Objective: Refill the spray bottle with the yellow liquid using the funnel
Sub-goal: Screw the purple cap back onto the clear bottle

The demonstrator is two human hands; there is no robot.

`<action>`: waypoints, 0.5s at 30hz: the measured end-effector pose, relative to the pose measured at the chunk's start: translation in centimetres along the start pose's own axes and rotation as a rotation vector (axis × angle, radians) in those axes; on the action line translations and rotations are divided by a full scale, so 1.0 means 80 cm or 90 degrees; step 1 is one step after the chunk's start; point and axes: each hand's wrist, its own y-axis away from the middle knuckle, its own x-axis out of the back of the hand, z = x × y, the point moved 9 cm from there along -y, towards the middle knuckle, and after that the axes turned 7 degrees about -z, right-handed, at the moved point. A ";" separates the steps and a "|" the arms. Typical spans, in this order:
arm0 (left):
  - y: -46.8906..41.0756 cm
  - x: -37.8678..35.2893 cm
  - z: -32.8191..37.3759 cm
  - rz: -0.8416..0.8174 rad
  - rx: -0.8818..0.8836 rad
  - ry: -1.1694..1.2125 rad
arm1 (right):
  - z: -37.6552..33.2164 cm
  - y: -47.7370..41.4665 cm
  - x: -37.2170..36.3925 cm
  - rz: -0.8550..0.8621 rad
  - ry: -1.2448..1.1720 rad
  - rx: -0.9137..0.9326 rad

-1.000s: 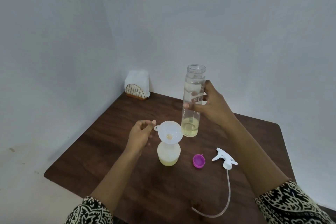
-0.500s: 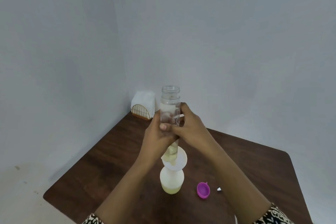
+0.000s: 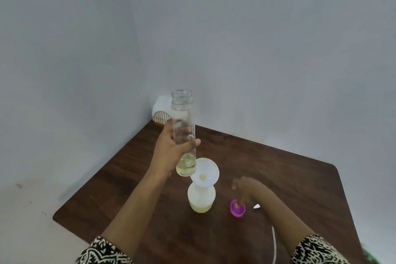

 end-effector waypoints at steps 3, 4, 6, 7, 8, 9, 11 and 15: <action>0.002 -0.001 -0.009 -0.005 0.011 0.001 | 0.001 -0.016 -0.052 -0.024 0.068 -0.018; 0.003 -0.001 -0.011 -0.007 0.012 0.004 | -0.001 -0.017 -0.060 -0.015 0.077 -0.022; 0.005 -0.002 -0.013 -0.011 0.013 0.003 | -0.005 -0.018 -0.067 0.019 0.072 -0.028; 0.006 -0.002 -0.014 -0.012 0.013 0.003 | -0.007 -0.020 -0.066 0.042 0.058 -0.027; 0.007 -0.002 -0.016 -0.011 0.016 0.002 | -0.009 -0.020 -0.064 0.068 0.041 -0.023; 0.008 -0.001 -0.017 -0.009 0.018 0.000 | -0.010 -0.019 -0.060 0.088 0.020 -0.020; 0.010 -0.001 -0.017 -0.008 0.022 -0.004 | -0.010 -0.014 -0.046 0.124 -0.043 -0.019; 0.013 0.000 -0.020 -0.017 0.028 0.003 | -0.011 0.032 0.045 0.304 -0.153 -0.019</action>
